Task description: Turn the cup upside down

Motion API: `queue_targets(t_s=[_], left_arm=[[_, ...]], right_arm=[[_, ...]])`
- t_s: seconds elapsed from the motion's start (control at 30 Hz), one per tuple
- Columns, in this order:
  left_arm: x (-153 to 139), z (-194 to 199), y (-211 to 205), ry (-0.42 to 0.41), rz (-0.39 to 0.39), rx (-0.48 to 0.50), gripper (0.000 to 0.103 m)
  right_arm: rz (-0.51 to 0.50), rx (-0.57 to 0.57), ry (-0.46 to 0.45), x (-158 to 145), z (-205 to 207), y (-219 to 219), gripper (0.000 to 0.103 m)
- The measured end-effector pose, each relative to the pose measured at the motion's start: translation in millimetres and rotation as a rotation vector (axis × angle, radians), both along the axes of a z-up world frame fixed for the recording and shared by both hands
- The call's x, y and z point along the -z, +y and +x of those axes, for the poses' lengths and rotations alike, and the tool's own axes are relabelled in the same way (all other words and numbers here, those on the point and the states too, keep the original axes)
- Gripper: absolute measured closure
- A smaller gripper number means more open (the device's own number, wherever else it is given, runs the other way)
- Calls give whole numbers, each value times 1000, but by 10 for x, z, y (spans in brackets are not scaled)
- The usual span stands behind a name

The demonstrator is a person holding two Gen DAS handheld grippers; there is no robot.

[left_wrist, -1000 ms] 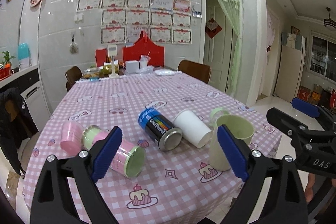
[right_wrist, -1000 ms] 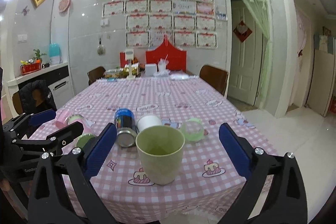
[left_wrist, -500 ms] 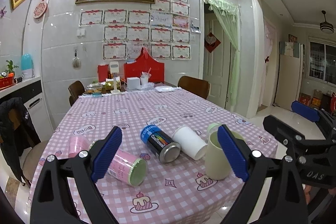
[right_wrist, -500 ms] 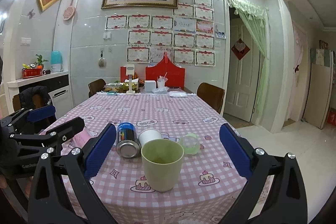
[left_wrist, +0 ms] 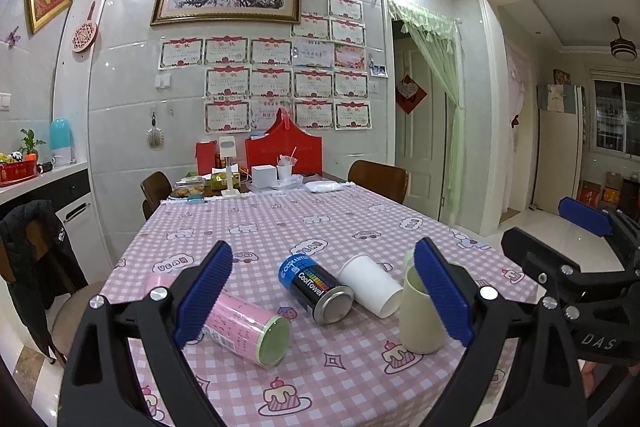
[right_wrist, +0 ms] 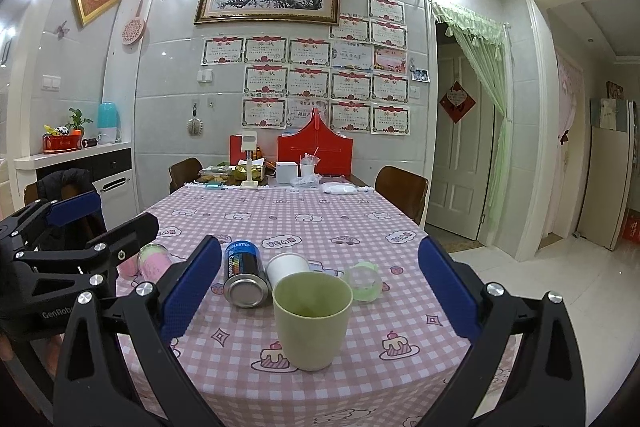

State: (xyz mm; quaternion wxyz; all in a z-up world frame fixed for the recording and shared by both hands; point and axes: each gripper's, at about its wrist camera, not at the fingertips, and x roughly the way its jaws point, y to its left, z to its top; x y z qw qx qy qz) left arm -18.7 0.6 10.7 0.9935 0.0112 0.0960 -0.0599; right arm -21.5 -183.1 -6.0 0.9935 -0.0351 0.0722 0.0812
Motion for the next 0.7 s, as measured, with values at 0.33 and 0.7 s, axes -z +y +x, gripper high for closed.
queue_targets(t_s=[0.33, 0.7], left_arm=[[7, -19, -2, -14, 9, -14, 12], [13, -9, -18, -20, 25, -28, 12]], right_arm=[[-1, -2, 4, 10, -2, 28, 8], [-1, -3, 9, 27, -8, 44, 8]])
